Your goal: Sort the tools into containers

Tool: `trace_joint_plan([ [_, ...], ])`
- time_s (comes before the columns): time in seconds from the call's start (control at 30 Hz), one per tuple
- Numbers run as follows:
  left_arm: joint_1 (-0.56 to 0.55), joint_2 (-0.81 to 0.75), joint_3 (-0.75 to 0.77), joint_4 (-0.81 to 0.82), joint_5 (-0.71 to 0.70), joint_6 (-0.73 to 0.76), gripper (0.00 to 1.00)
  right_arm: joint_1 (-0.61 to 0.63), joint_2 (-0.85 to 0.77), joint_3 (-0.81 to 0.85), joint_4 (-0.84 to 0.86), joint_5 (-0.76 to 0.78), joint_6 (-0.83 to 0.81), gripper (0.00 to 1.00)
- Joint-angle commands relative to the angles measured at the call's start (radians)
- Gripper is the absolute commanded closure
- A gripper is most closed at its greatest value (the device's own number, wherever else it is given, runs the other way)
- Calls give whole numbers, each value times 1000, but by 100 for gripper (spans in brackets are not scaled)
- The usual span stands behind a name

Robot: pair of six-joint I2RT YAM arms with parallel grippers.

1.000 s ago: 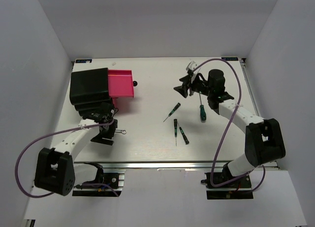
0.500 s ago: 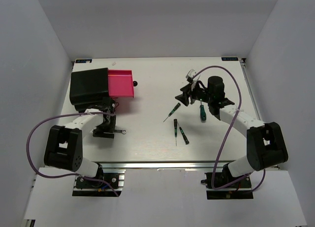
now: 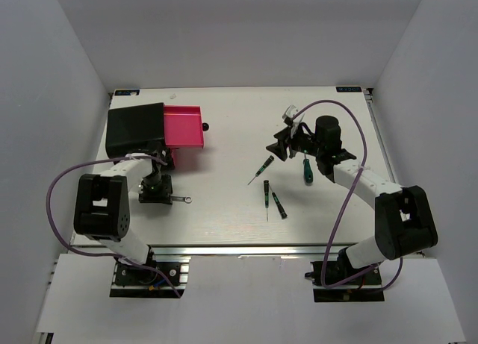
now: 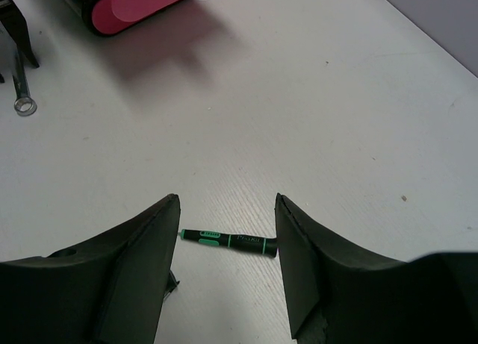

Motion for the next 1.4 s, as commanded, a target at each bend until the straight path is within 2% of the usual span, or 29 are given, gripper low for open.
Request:
trace_joint_plan([
  [0.0, 17, 96, -26, -22, -9, 21, 45, -9, -33, 0, 36, 9, 2, 41],
  [0.17, 27, 110, -55, -7, -7, 34, 52, -12, -39, -3, 37, 13, 22, 42],
  [0.4, 30, 94, -101, 19, -7, 72, 71, -24, -45, -9, 34, 13, 31, 42],
  [0.5, 30, 71, -136, 44, -7, 102, 81, -32, -48, -13, 34, 12, 34, 42],
  [0.53, 30, 65, -144, 51, -7, 115, 87, -34, -51, -14, 33, 12, 36, 42],
  [0.67, 29, 37, -150, 70, -4, 202, 100, -37, -60, -26, 33, 10, 39, 43],
  [0.93, -3, -108, -125, 33, -10, 308, 100, -38, -77, -42, 36, 7, 46, 44],
  [1.1, -55, -182, -122, 1, 30, 301, 100, -38, -82, -48, 39, 4, 46, 45],
  [1.37, -170, -222, -34, -61, 93, 256, 100, -38, -96, -62, 53, 1, 54, 45],
])
